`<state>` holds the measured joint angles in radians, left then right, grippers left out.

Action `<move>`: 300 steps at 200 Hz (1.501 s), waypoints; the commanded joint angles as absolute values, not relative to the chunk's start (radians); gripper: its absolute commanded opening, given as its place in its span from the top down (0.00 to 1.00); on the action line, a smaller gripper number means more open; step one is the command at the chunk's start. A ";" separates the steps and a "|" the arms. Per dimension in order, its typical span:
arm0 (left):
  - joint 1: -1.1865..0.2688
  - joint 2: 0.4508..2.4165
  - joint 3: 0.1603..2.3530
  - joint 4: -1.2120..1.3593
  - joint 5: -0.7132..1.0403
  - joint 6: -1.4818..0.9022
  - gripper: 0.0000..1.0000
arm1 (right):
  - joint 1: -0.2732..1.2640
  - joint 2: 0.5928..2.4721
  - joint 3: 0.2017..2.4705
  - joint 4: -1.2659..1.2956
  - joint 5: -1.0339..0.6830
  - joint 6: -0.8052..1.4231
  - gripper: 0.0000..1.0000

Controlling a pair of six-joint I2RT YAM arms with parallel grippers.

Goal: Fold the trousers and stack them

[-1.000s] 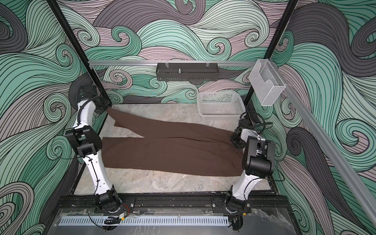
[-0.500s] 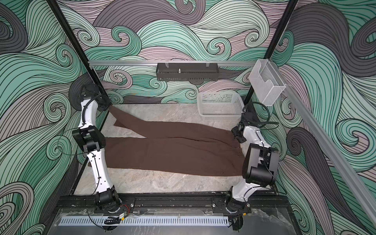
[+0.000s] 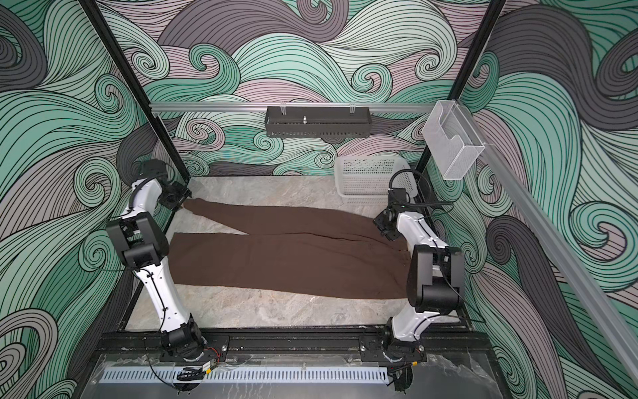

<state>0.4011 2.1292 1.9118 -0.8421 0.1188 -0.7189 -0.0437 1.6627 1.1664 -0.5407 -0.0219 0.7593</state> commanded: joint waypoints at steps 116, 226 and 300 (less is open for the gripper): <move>0.391 2.339 1.981 -0.809 0.135 -0.759 0.76 | 0.012 1.679 1.156 -0.504 -0.061 0.746 0.47; 0.380 2.336 1.998 -0.802 0.082 -0.743 0.78 | 0.011 1.696 1.160 -0.489 -0.087 0.749 0.47; 0.374 2.365 2.005 -0.781 0.077 -0.765 0.73 | 0.011 1.696 1.158 -0.487 -0.087 0.747 0.46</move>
